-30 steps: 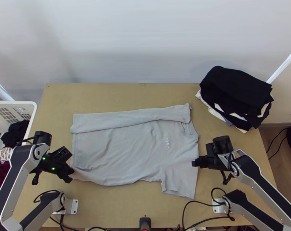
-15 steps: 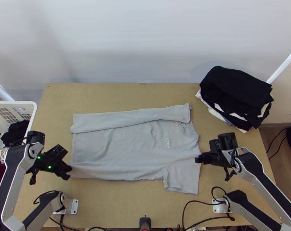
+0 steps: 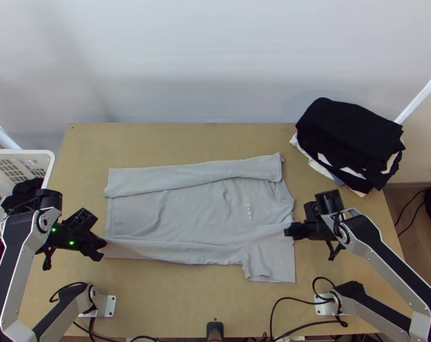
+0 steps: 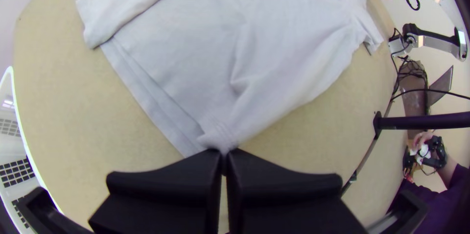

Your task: Fold the t-shirt

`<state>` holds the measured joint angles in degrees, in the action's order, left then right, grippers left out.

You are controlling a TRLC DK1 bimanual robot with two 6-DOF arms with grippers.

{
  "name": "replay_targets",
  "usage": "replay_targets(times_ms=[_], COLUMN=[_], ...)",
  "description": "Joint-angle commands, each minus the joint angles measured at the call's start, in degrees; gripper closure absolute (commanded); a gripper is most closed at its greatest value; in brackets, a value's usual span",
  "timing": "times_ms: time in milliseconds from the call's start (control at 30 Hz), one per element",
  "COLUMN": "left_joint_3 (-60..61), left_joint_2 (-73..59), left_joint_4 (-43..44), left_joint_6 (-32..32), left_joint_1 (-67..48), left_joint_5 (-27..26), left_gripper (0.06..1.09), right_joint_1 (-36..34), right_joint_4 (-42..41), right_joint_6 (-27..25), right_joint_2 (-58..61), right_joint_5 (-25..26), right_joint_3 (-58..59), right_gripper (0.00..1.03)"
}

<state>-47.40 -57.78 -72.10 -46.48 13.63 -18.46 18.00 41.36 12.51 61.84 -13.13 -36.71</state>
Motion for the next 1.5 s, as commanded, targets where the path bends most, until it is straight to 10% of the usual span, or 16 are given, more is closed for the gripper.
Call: replay_targets(times_ms=[0, 433, 633, 1000, 1133, 1467], left_joint_3=[0.02, 0.9, 1.34, 1.17, 1.17, -0.33], left_joint_2=[0.56, 0.39, 0.39, 0.39, 0.39, 0.39], left_joint_4=[-0.59, -0.41, -0.41, -0.41, -0.41, -0.85], left_joint_6=[0.6, 0.51, 0.25, -0.02, -0.02, 0.07], left_joint_1=[0.43, 0.52, 0.52, 0.61, 0.7, 0.79], left_joint_5=[-0.53, -0.53, -0.53, -0.44, -0.44, -0.44], left_gripper=[1.04, 1.04, 1.04, 1.04, 1.04, 1.04], right_joint_1=[0.11, 1.6, 3.89, 5.82, 5.82, 7.14], right_joint_4=[3.02, 14.27, 14.8, 13.04, 11.63, 11.72], right_joint_6=[1.81, 1.9, 2.16, 1.9, 1.64, 0.67], right_joint_2=[1.0, 3.63, 5.48, 10.31, 10.75, 7.15], right_joint_5=[-0.32, -0.41, -0.67, -2.43, -2.87, -3.13], right_joint_3=[-1.7, -0.12, 0.85, 3.4, 3.57, 3.4], right_gripper=[0.14, 0.15, 0.51, 0.57, 0.86, 1.0])
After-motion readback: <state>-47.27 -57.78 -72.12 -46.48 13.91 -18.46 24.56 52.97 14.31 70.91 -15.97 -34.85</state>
